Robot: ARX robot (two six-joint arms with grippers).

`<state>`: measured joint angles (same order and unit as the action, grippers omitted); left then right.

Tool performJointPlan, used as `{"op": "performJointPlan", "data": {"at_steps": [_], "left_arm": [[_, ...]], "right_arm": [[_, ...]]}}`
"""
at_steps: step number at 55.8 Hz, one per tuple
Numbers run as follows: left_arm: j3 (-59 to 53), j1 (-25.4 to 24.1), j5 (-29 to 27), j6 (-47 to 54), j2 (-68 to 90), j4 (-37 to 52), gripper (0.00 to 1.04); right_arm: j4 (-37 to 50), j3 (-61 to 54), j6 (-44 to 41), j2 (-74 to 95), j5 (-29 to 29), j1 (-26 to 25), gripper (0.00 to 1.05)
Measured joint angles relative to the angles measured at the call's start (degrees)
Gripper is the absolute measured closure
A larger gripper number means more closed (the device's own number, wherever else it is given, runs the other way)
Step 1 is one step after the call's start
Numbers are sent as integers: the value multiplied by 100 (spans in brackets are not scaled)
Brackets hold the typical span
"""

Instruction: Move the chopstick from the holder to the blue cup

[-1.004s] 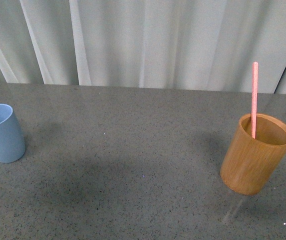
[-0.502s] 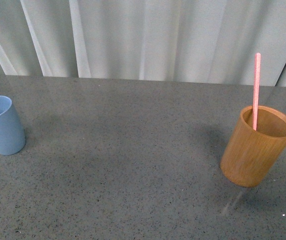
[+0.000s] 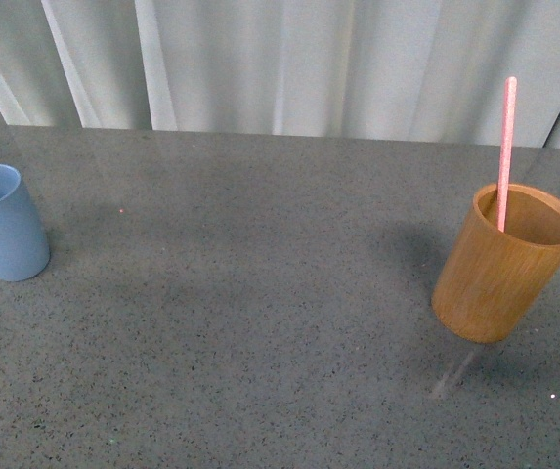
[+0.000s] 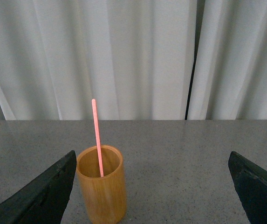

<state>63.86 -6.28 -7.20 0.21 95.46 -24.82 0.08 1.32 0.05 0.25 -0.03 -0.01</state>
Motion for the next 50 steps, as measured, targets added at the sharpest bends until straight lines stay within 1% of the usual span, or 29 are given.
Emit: {"op": "performJointPlan", "data": {"at_steps": [16,40,50], "left_arm": [[186,-2,-173,0,481,221,7],[411,-50,-188,-4,1163,527,7],[518,-81,-295,-4,1373,619,7]], "right_arm": [[0,0,-2,0,0,0,10],[0,0,0,0,0,0,10],[0,0,0,0,0,0,10]]}}
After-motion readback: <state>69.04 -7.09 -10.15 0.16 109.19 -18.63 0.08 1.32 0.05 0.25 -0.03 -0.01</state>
